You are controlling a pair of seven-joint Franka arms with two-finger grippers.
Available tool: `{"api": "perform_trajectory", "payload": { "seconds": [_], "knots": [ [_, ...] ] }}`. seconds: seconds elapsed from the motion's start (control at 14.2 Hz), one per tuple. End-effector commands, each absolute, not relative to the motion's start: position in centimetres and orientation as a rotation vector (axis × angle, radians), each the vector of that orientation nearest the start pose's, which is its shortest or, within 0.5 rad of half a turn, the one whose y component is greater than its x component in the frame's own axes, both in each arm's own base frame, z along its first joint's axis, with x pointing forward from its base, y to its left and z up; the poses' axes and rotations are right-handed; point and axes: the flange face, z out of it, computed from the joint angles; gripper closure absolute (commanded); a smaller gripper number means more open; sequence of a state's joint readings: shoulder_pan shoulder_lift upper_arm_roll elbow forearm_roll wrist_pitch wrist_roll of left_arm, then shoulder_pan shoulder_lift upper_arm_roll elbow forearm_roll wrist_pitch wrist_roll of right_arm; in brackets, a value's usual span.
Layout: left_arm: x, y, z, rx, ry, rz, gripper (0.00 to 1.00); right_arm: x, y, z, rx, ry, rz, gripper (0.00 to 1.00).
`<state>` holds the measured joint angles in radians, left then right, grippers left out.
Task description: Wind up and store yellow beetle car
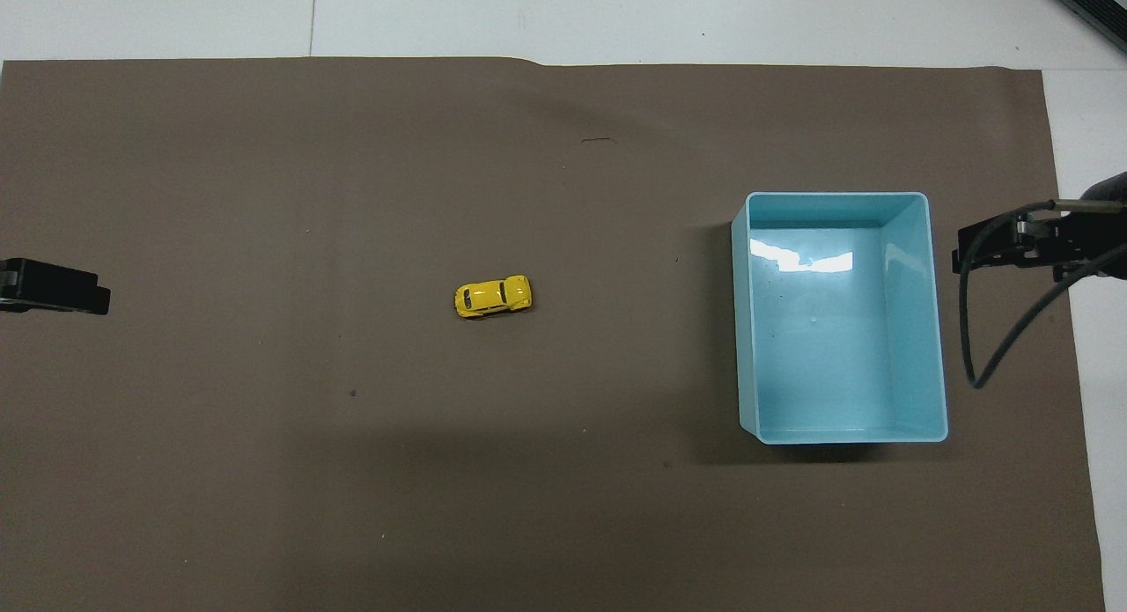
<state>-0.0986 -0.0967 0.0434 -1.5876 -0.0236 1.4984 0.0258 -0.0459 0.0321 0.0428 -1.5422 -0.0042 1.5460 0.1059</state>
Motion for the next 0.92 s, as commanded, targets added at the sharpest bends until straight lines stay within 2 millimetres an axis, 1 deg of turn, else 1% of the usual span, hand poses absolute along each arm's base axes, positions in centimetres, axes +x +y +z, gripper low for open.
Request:
{"api": "perform_trajectory", "payload": {
  "seconds": [0.0,0.57,0.71,0.85],
  "knots": [
    [51.1,-2.9,66.5,-3.179,0.125,0.001,0.00,55.8,-0.5,61.8,-3.138,0.145,0.048,0.00],
    [51.1,-2.8,66.0,-3.179,0.108,0.016,0.00,55.8,-0.5,61.8,-3.138,0.145,0.051,0.00],
    [51.2,-3.3,65.1,-3.180,0.061,0.039,0.00,55.8,-0.5,61.8,-3.138,0.145,0.048,0.00],
    [51.3,-3.4,64.7,-3.179,-0.010,0.050,0.00,55.8,-0.6,61.8,-3.138,0.149,0.048,0.00]
  ]
}}
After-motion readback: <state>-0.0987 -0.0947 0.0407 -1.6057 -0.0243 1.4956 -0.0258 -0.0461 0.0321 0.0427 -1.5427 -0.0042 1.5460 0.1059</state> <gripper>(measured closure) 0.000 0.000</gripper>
